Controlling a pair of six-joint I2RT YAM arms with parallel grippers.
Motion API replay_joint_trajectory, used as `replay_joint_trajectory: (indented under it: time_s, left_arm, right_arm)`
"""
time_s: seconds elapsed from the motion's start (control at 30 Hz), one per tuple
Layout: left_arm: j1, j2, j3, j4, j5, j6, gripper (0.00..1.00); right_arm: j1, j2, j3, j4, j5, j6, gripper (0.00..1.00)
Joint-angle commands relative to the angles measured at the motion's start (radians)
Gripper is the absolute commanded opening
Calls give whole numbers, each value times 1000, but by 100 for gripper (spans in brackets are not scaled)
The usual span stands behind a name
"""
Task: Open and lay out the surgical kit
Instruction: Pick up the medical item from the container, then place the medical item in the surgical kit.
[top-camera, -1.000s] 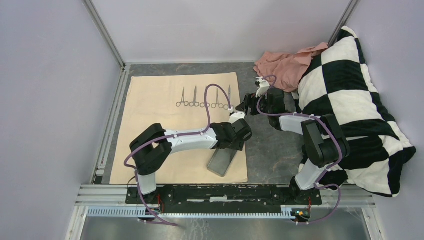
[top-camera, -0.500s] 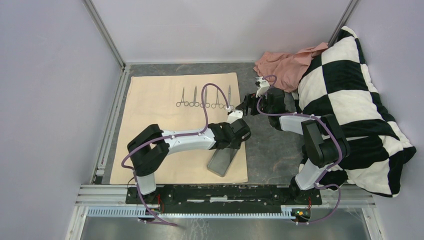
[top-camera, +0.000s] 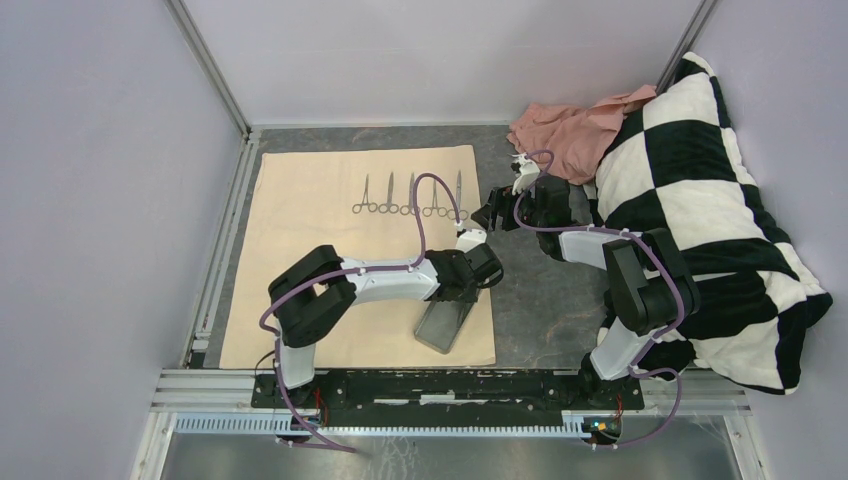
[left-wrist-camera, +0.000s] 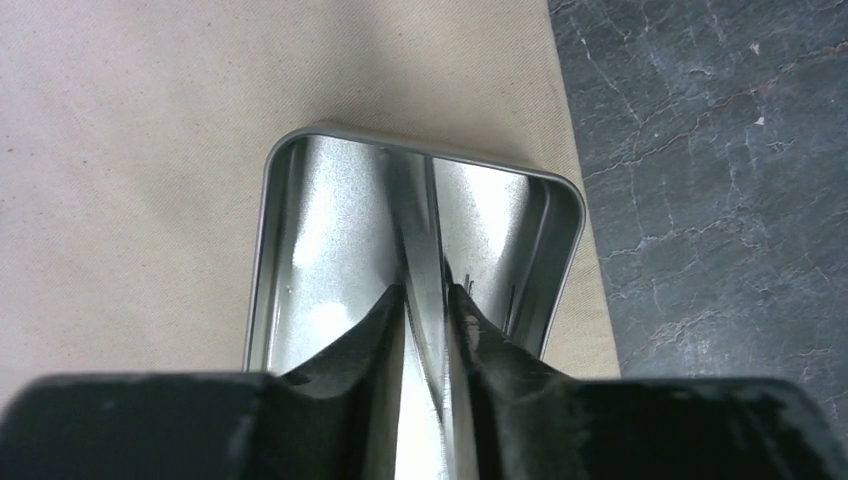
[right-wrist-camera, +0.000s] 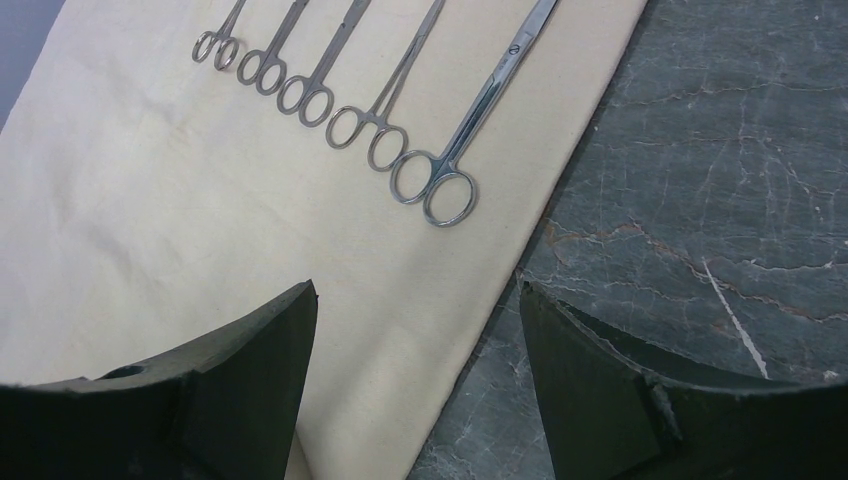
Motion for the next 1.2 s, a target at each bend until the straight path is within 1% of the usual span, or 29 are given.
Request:
replay_joint_trajectory:
  time_s: [0.0, 0.1, 0.17, 0.3, 0.43, 0.5, 0.63, 0.7, 0.77, 0.83, 0.93, 0.97, 1.07, 1.13, 1.17]
  left_arm:
    - [1, 5, 24, 13, -9, -11, 25]
    - [1, -6, 25, -7, -1, -4, 11]
    - [2, -28, 24, -27, 1, 5, 8]
    - [4, -93, 18, -62, 58, 57, 3]
    - [20, -181, 4, -101, 100, 113, 2]
    - [48, -239, -23, -78, 166, 144, 2]
    - [129, -378, -121, 42, 356, 243, 2]
    - [185, -430, -149, 72, 464, 285, 2]
    - [245, -480, -170, 86, 534, 343, 2]
    - [324, -525, -188, 89, 588, 408, 2]
    - [474, -569, -204, 109, 648, 487, 2]
    - [516, -569, -194, 103, 629, 514, 2]
    - [636, -520, -121, 66, 510, 561, 2]
    - [690, -465, -72, 68, 409, 600, 2]
    - [718, -420, -42, 78, 326, 629, 2]
  right_arm:
    - [-5, -10, 5, 53, -16, 7, 80]
    - [-5, -10, 4, 53, -15, 6, 80]
    - [-6, -10, 4, 53, -16, 8, 80]
    - [-7, -10, 4, 54, -15, 9, 80]
    - [-6, -12, 2, 56, -16, 9, 80]
    - [-6, -12, 2, 56, -17, 11, 80]
    - [-8, -13, 1, 60, -18, 13, 80]
    - [-7, -13, 1, 61, -20, 14, 80]
    - [-7, -12, 1, 61, -20, 14, 80]
    - [-8, -11, 1, 62, -22, 14, 80]
    - [-8, -10, 1, 65, -24, 17, 80]
    - [-8, -9, 1, 65, -24, 17, 80]
    - [-7, -8, 1, 65, -24, 16, 80]
    - [-8, -7, 1, 65, -25, 17, 80]
    - [-8, -7, 2, 67, -27, 17, 80]
